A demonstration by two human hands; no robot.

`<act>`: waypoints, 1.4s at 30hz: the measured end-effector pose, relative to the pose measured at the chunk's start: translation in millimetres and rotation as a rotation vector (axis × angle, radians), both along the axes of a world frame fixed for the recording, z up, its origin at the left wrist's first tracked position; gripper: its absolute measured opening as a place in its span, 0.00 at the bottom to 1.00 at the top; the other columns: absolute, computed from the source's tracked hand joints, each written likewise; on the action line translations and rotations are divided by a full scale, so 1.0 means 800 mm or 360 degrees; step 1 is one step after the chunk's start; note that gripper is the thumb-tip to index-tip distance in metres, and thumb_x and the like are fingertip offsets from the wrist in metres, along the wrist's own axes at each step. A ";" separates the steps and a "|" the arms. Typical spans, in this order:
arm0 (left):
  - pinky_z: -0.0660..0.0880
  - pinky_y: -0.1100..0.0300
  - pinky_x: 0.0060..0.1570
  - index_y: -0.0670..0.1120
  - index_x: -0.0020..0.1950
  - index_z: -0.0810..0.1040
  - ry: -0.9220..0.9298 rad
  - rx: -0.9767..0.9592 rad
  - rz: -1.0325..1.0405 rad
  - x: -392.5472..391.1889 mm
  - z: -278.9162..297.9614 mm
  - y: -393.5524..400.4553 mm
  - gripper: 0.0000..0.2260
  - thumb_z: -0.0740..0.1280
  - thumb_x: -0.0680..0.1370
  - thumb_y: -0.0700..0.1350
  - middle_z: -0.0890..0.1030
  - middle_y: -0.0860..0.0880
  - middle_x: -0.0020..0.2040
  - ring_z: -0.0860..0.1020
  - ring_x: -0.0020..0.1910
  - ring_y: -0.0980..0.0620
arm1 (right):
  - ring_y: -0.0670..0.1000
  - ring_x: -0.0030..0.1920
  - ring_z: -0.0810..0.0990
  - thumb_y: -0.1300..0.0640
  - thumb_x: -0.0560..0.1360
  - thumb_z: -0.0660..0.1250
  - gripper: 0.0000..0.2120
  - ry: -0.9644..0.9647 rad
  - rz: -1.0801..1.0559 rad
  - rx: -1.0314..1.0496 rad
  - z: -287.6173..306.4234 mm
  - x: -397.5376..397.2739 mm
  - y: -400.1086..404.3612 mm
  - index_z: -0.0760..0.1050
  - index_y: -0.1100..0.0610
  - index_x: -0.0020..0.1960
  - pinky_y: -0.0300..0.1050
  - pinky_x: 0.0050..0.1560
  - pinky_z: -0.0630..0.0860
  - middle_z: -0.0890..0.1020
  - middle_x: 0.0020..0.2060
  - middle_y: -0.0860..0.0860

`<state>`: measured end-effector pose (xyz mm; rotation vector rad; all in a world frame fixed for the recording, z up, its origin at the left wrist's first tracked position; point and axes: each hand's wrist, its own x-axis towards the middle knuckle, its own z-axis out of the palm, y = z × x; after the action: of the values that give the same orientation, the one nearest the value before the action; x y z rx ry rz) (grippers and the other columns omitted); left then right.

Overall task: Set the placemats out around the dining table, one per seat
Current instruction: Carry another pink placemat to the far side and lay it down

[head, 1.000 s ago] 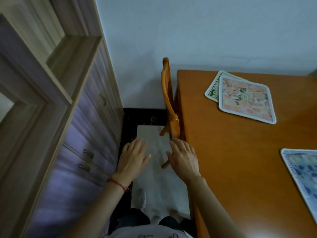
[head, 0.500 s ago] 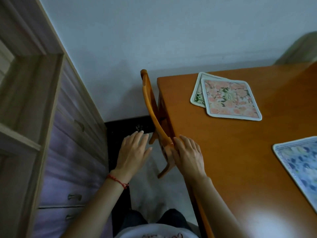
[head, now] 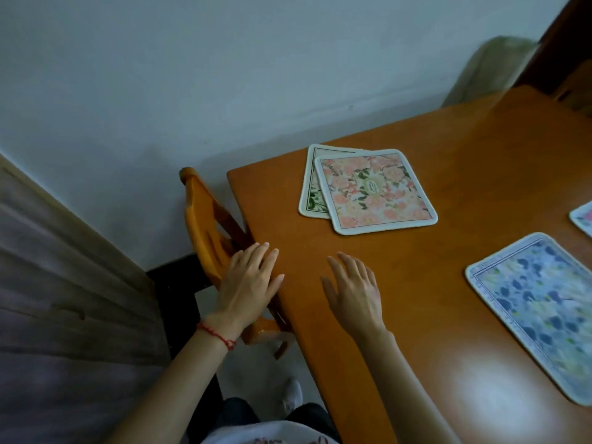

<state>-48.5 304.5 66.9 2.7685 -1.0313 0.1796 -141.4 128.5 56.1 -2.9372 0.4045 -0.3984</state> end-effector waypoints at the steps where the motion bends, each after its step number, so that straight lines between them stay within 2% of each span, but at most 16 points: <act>1: 0.76 0.44 0.54 0.39 0.60 0.76 -0.0009 0.0006 -0.0012 0.006 0.000 -0.009 0.20 0.65 0.75 0.51 0.80 0.39 0.57 0.77 0.58 0.40 | 0.56 0.56 0.79 0.47 0.75 0.55 0.20 0.0004 -0.0026 -0.0001 0.000 0.001 -0.009 0.75 0.57 0.59 0.50 0.53 0.76 0.80 0.56 0.57; 6: 0.76 0.45 0.54 0.40 0.59 0.77 -0.0005 0.0052 -0.0138 0.032 -0.004 -0.048 0.20 0.71 0.72 0.50 0.80 0.40 0.57 0.78 0.57 0.41 | 0.57 0.57 0.78 0.46 0.75 0.52 0.22 0.0060 -0.0172 0.0039 -0.003 0.008 -0.042 0.75 0.58 0.59 0.51 0.53 0.76 0.80 0.57 0.57; 12: 0.75 0.45 0.55 0.40 0.60 0.76 0.0030 0.0060 -0.0297 0.074 -0.014 -0.084 0.20 0.70 0.72 0.50 0.80 0.40 0.57 0.77 0.58 0.41 | 0.57 0.57 0.78 0.47 0.75 0.52 0.22 0.0068 -0.0346 0.0049 -0.009 0.020 -0.067 0.74 0.58 0.59 0.52 0.54 0.76 0.79 0.57 0.57; 18: 0.73 0.46 0.57 0.40 0.61 0.75 0.0094 0.0044 -0.0460 0.124 -0.020 -0.113 0.21 0.68 0.73 0.50 0.79 0.40 0.58 0.76 0.59 0.41 | 0.58 0.58 0.78 0.50 0.75 0.60 0.19 0.0093 -0.0550 0.0055 -0.015 0.047 -0.088 0.74 0.59 0.60 0.53 0.54 0.75 0.79 0.57 0.58; 22: 0.74 0.46 0.56 0.40 0.59 0.76 0.0111 0.0022 -0.0520 0.155 -0.026 -0.131 0.19 0.68 0.73 0.50 0.80 0.40 0.57 0.77 0.58 0.42 | 0.59 0.58 0.77 0.51 0.74 0.61 0.18 0.0090 -0.0637 0.0068 -0.012 0.071 -0.103 0.74 0.60 0.60 0.53 0.54 0.75 0.79 0.57 0.58; 30: 0.77 0.48 0.51 0.39 0.55 0.78 0.0139 0.0032 -0.0471 0.185 -0.042 -0.178 0.19 0.70 0.70 0.49 0.82 0.39 0.52 0.80 0.53 0.41 | 0.60 0.55 0.79 0.52 0.73 0.62 0.18 0.0077 -0.0652 0.0025 -0.018 0.108 -0.160 0.75 0.61 0.59 0.54 0.52 0.76 0.80 0.55 0.60; 33: 0.76 0.47 0.52 0.38 0.57 0.77 0.0189 0.0023 -0.0403 0.193 -0.053 -0.199 0.19 0.71 0.70 0.48 0.81 0.39 0.53 0.80 0.54 0.41 | 0.60 0.55 0.79 0.52 0.73 0.62 0.18 0.0088 -0.0604 0.0053 -0.027 0.124 -0.190 0.75 0.61 0.59 0.55 0.52 0.76 0.80 0.55 0.59; 38: 0.75 0.49 0.54 0.38 0.58 0.76 0.0262 0.0028 -0.0312 0.209 -0.069 -0.230 0.20 0.70 0.71 0.49 0.81 0.40 0.55 0.79 0.55 0.42 | 0.58 0.56 0.78 0.47 0.75 0.54 0.22 0.0136 -0.0536 0.0116 -0.050 0.150 -0.241 0.74 0.60 0.59 0.54 0.53 0.75 0.79 0.56 0.57; 42: 0.73 0.48 0.58 0.37 0.60 0.75 0.0354 0.0007 -0.0217 0.223 -0.090 -0.251 0.20 0.69 0.72 0.48 0.79 0.39 0.58 0.77 0.58 0.41 | 0.60 0.57 0.77 0.52 0.76 0.61 0.17 0.0147 -0.0508 0.0124 -0.070 0.171 -0.277 0.73 0.61 0.59 0.56 0.54 0.75 0.79 0.56 0.59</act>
<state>129.7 103.6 -5.0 2.6338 -1.1544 -0.1464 -4.5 -93.1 0.1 -2.8240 0.8859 -0.2759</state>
